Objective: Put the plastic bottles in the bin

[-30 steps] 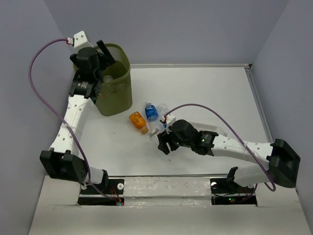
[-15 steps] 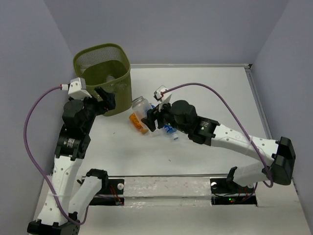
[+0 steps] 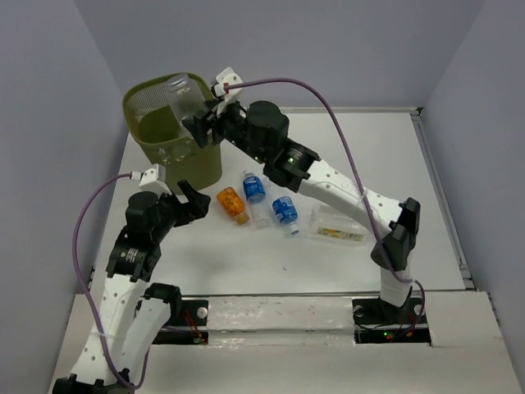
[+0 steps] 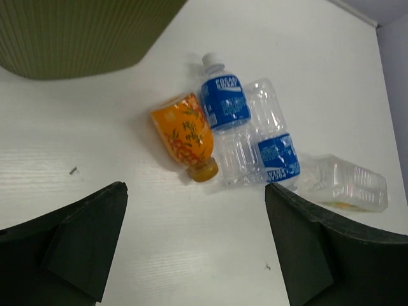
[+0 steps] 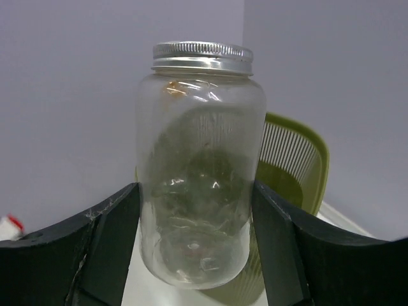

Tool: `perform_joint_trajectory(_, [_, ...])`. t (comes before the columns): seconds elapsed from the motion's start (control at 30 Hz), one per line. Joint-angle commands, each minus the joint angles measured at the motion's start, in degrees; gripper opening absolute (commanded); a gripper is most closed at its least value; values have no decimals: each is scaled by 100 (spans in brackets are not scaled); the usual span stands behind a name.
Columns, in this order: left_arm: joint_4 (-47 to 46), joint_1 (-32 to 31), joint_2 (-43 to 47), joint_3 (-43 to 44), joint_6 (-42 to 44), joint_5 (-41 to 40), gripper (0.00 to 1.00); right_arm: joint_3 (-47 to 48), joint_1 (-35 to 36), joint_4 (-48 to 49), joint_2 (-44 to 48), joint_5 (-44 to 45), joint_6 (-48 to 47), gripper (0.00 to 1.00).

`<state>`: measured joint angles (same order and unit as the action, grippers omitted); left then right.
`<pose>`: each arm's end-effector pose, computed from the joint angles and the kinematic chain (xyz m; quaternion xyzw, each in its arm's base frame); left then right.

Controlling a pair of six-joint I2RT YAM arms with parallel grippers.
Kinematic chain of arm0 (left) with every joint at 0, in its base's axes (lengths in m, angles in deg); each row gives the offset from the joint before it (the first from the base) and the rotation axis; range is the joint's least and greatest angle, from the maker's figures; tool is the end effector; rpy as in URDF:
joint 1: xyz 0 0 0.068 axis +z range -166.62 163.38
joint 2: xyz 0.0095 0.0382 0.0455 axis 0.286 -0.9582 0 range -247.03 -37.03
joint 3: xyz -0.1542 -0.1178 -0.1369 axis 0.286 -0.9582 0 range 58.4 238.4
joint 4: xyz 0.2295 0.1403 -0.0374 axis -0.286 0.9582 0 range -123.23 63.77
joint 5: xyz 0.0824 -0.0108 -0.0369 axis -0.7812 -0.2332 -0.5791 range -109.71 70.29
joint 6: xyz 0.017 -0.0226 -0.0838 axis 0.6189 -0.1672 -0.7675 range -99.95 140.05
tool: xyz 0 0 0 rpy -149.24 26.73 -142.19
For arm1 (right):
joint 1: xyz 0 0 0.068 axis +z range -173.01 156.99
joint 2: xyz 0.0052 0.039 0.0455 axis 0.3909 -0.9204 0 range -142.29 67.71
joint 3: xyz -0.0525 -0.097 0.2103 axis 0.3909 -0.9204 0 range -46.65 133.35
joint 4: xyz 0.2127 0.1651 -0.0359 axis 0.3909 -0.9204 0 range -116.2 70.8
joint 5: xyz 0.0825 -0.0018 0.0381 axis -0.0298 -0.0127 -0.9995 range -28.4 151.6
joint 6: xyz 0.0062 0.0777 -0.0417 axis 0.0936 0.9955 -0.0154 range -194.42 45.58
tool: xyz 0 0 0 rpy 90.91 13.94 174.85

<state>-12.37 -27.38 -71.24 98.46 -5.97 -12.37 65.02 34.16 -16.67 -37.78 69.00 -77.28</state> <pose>0.2213 -0.0523 0.2875 -0.0666 0.7900 -0.2398 0.5603 0.2680 0.3967 0.4428 -0.2828 0.5873 0.3082 0.6929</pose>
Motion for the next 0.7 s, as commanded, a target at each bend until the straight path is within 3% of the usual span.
perform_joint_trajectory(0.0, [-390, -136, -181, -296, -456, 726, 99, 1565, -259, 318, -1085, -370, -84, 22])
perform_joint_trajectory(0.1, [-714, -145, -243, -498, -710, 901, 99, 2707, -408, 450, -2034, -545, 47, 28])
perform_joint_trajectory(0.13, [-750, -145, -269, -577, -807, 971, 99, 3293, -495, 442, -2489, -616, 152, 35])
perform_joint_trajectory(0.17, [-855, -145, -296, -673, -921, 1094, 99, 3534, -566, 451, -2685, -686, 206, 46])
perform_joint_trajectory(0.2, [-1213, -145, -305, -961, -1009, 1243, 99, 3710, -566, 451, -2818, -696, 224, 72])
perform_joint_trajectory(0.27, [-1671, -145, -401, -1349, -1273, 1543, 99, 3713, -619, 433, -2828, -907, 241, 91])
perform_joint_trajectory(0.5, [-2349, -233, -638, -1746, -1757, 1008, 99, 1474, -671, 784, -1274, -1030, 153, 93])
perform_joint_trajectory(0.67, [-2622, -759, -1270, -1518, -1915, 331, 99, -1056, -672, 899, 474, -776, 259, 89])
